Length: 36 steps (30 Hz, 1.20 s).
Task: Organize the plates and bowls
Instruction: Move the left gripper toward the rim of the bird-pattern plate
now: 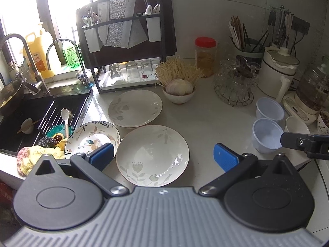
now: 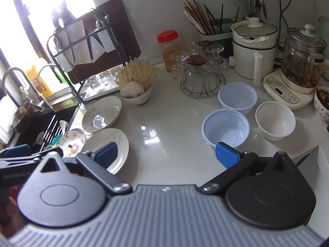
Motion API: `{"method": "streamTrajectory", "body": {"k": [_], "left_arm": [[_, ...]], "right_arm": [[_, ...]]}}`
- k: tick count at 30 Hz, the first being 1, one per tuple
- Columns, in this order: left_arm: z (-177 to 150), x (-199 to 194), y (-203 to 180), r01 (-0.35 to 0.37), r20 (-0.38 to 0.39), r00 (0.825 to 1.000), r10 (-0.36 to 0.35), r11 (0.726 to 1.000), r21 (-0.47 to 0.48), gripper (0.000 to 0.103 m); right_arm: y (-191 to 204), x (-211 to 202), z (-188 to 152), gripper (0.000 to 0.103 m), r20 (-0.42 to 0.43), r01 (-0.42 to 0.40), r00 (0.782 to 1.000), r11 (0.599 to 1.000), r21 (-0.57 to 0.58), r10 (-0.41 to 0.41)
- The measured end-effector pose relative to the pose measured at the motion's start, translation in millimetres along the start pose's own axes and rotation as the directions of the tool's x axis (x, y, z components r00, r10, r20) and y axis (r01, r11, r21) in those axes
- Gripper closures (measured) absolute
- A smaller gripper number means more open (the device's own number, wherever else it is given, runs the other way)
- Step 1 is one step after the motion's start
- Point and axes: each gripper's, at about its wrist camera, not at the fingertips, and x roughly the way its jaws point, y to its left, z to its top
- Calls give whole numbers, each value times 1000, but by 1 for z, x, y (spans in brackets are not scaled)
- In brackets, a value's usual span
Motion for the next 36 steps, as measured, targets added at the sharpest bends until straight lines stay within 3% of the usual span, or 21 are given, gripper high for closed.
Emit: {"method": "streamTrajectory", "body": {"k": [21,28,34,36], "left_arm": [[-23,-5,0,-153,-28,988,151,983,-104,0],[-21,14,40,-160,-47,987,155,977,-139,0],[-7,47,91,-134,-56,990,128,982,-131,0],[-1,57,107,-119,-52,992,113,985,-125,0]], "right_arm": [[7,25,6,0,-75,-162,985,978,-129,153],[39,44,10,0,-82,-176,983,972,-156,165],[81,69,17,0,-53,-147,989,977,-158,140],[94,79,20,0,-66,-172,984,976,-136,165]]}}
